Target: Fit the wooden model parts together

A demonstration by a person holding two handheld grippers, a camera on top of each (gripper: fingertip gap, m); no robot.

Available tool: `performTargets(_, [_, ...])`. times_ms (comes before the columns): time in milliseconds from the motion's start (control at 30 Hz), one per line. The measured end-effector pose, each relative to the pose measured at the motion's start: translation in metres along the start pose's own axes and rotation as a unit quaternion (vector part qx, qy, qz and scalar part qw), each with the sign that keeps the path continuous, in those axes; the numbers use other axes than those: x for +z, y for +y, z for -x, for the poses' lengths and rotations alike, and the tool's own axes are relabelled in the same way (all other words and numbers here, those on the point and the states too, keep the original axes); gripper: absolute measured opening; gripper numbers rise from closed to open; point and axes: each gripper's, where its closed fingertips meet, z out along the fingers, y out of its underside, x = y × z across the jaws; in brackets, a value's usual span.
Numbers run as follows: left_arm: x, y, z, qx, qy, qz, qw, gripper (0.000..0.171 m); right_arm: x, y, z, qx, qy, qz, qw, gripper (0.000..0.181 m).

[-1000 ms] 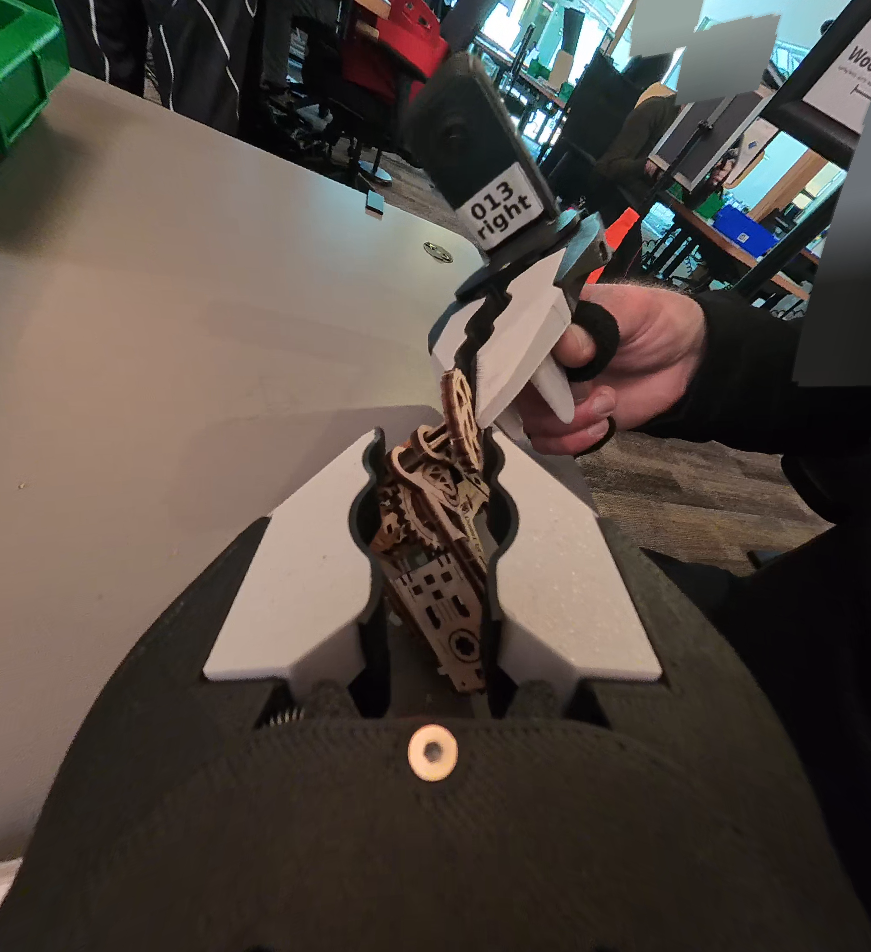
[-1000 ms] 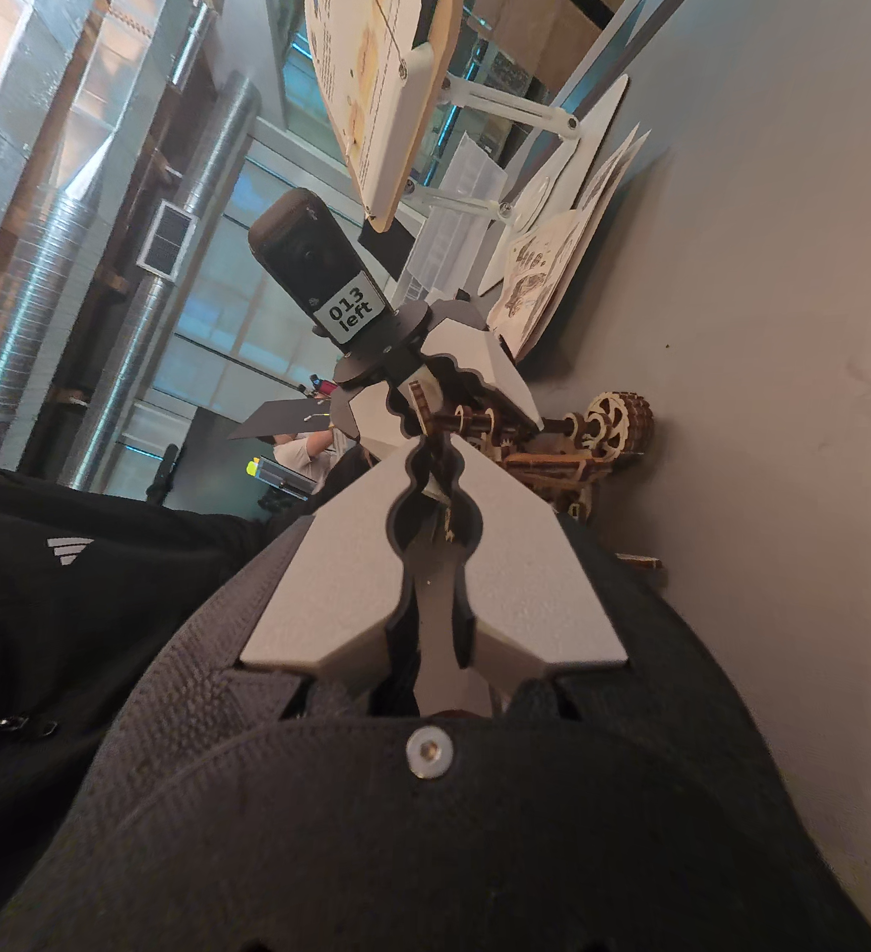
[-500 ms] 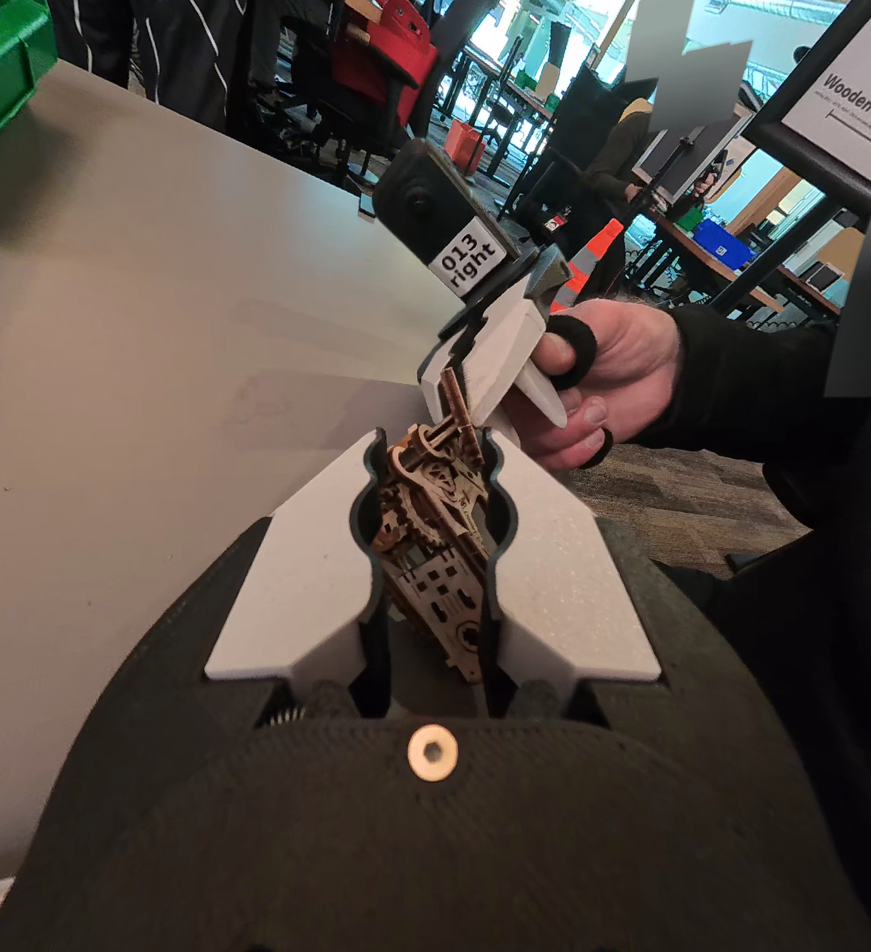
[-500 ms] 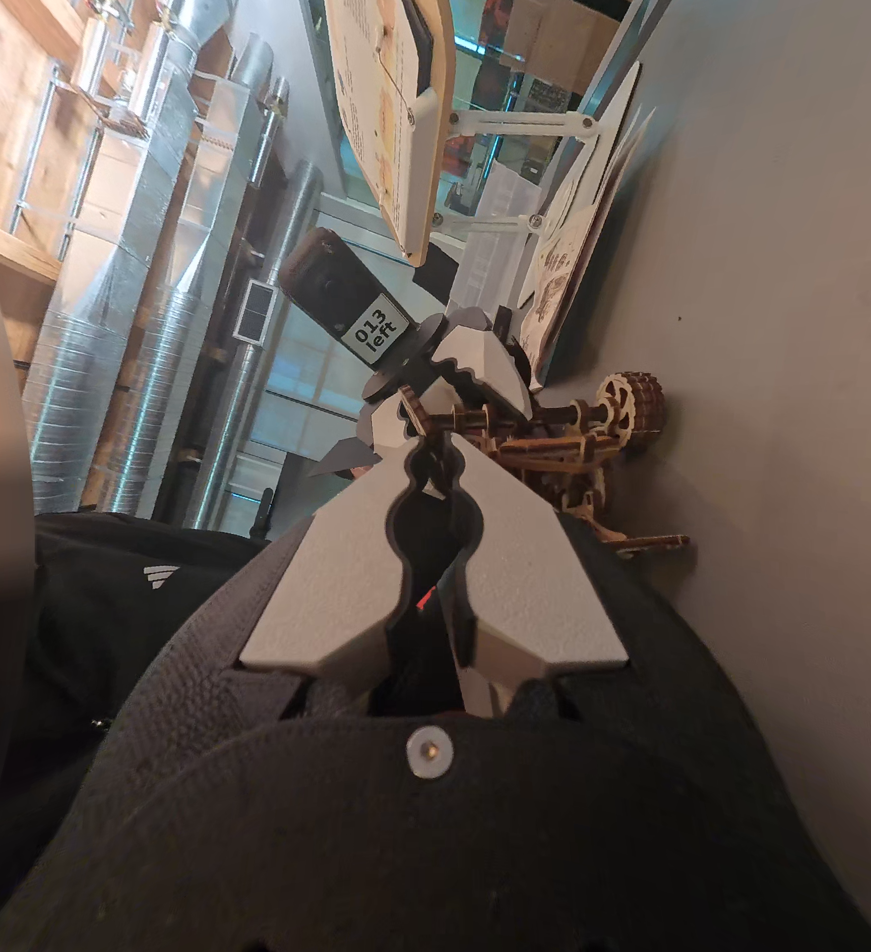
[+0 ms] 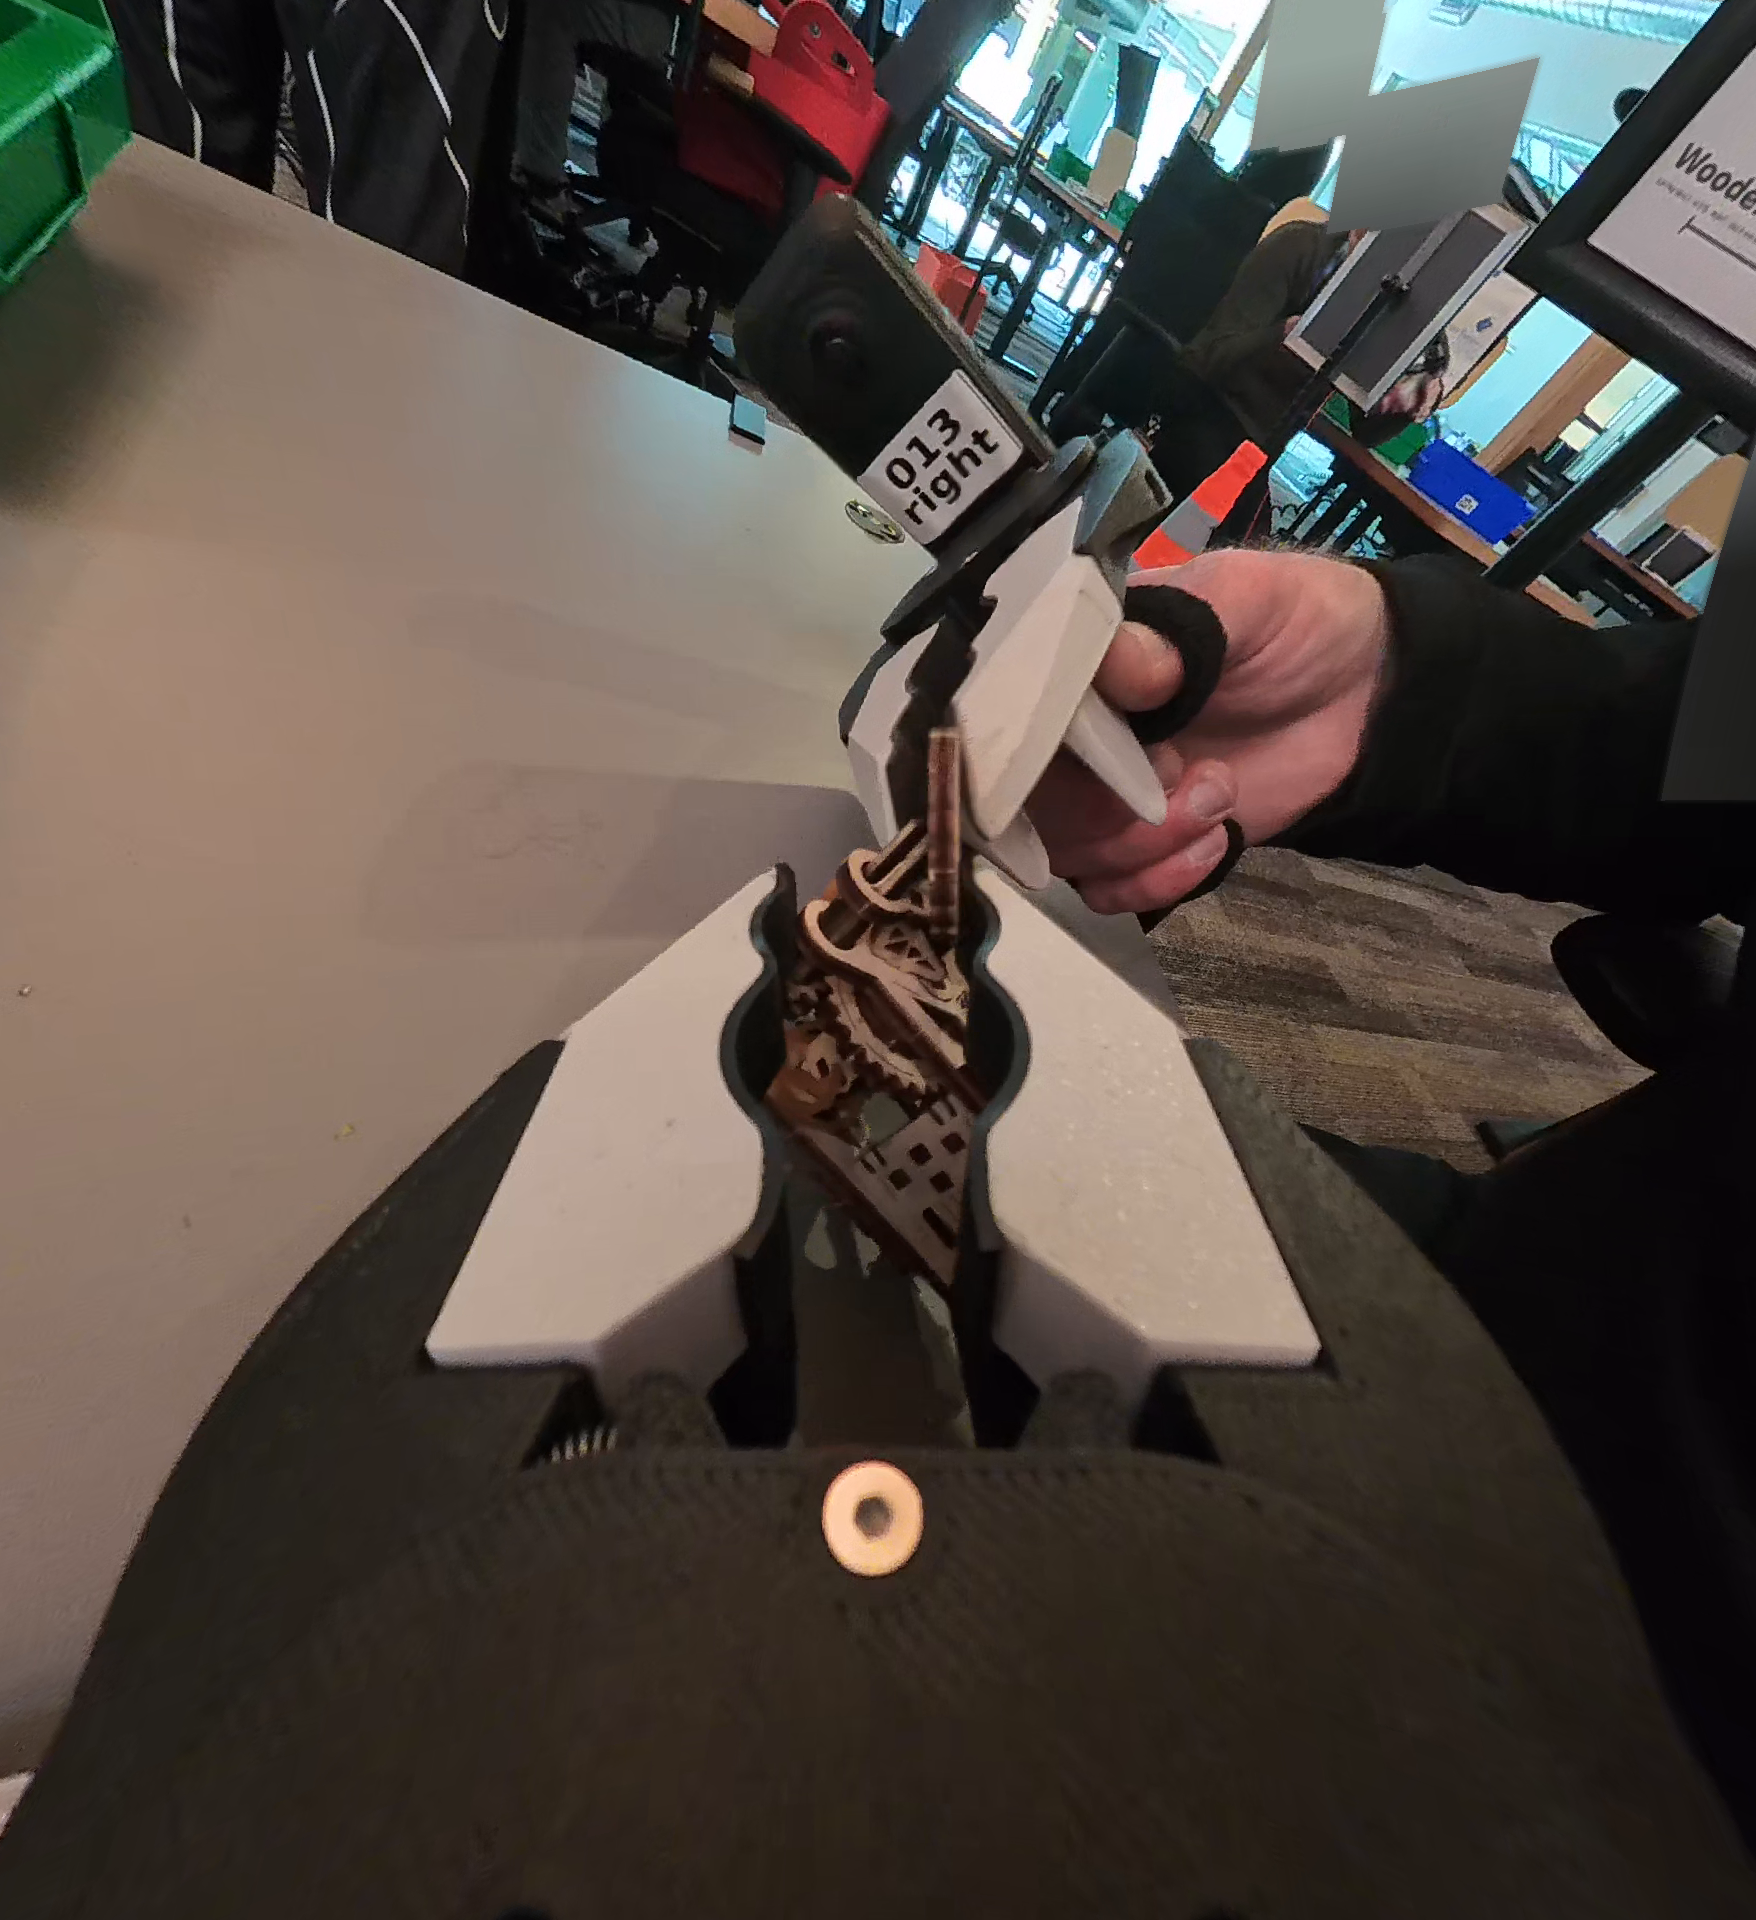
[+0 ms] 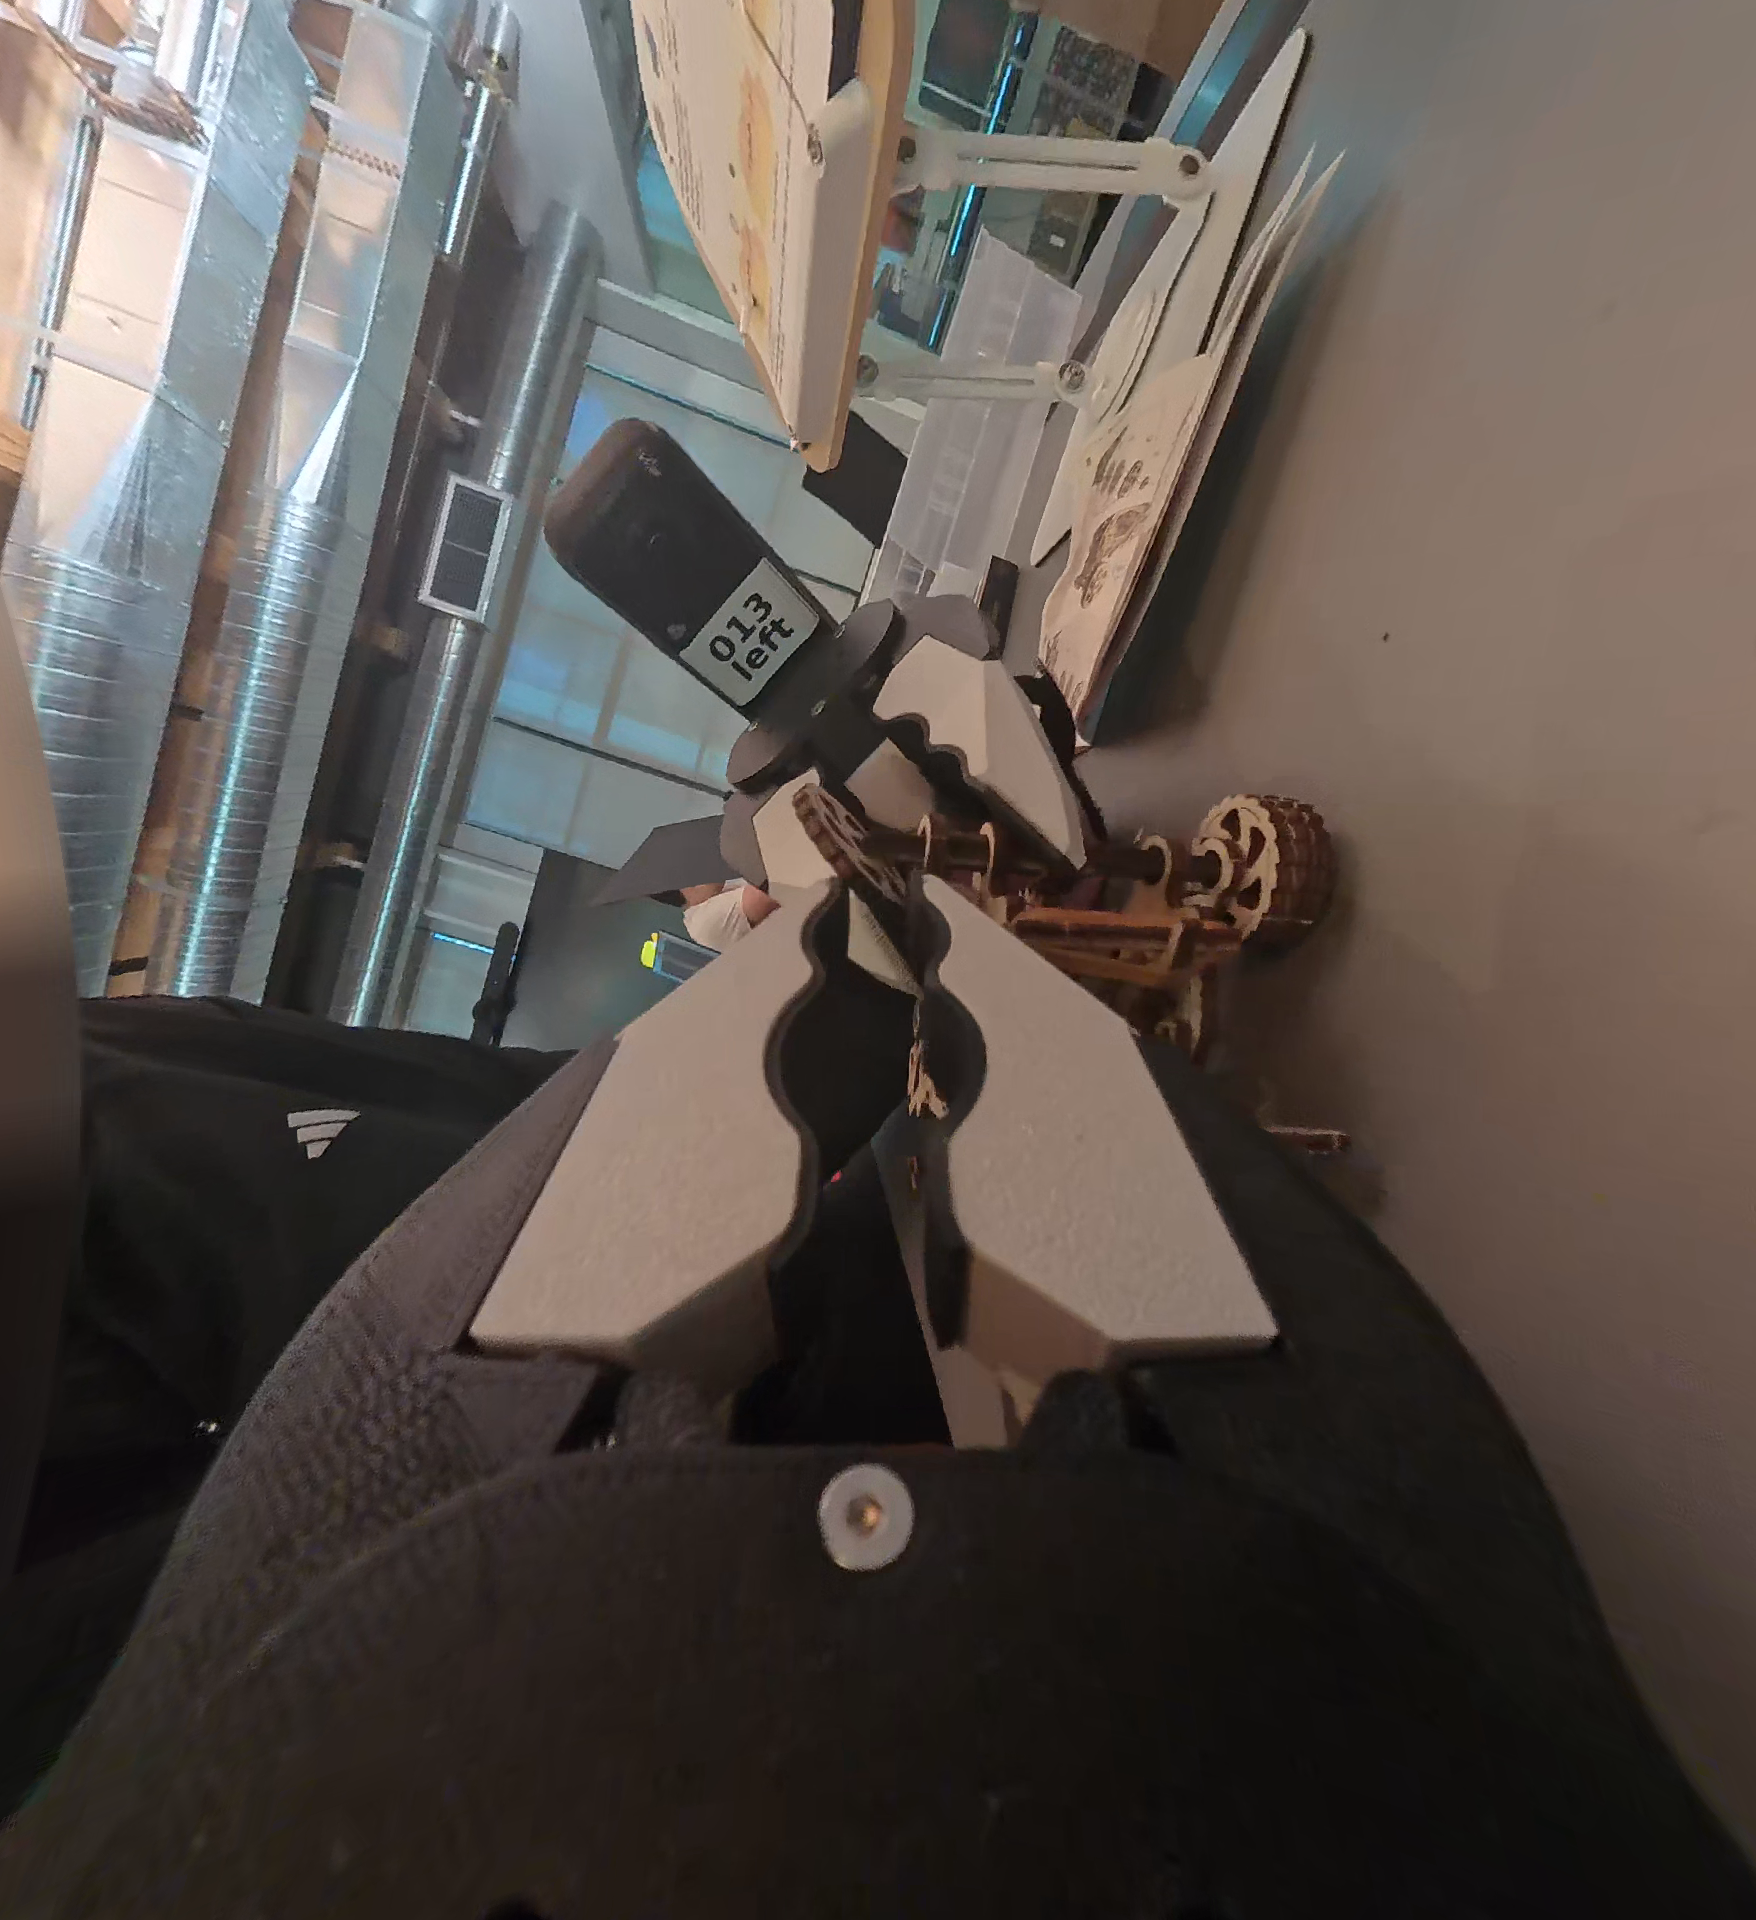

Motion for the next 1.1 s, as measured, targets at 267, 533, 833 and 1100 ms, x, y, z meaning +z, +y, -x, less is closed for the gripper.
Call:
performTargets(267, [0.003, 0.002, -0.002, 0.008, 0.0, 0.008, 1.0, 0.027, 0.0, -0.007, 0.008, -0.079, 0.018, 0.015, 0.997, 0.007])
performTargets(533, [0.002, 0.0, -0.004, 0.004, 0.008, -0.001, 1.0, 0.033, 0.002, -0.011, 0.005, -0.05, 0.014, 0.01, 0.999, 0.002])
performTargets(833, [0.005, 0.0, -0.006, 0.006, 0.011, 0.002, 1.0, 0.035, -0.003, -0.01, 0.004, -0.033, 0.013, -0.008, 0.999, 0.001])
performTargets(1100, [0.006, 0.0, -0.006, 0.006, 0.012, 0.003, 1.0, 0.036, -0.007, -0.012, 0.003, 0.007, -0.039, -0.019, 0.999, 0.001])
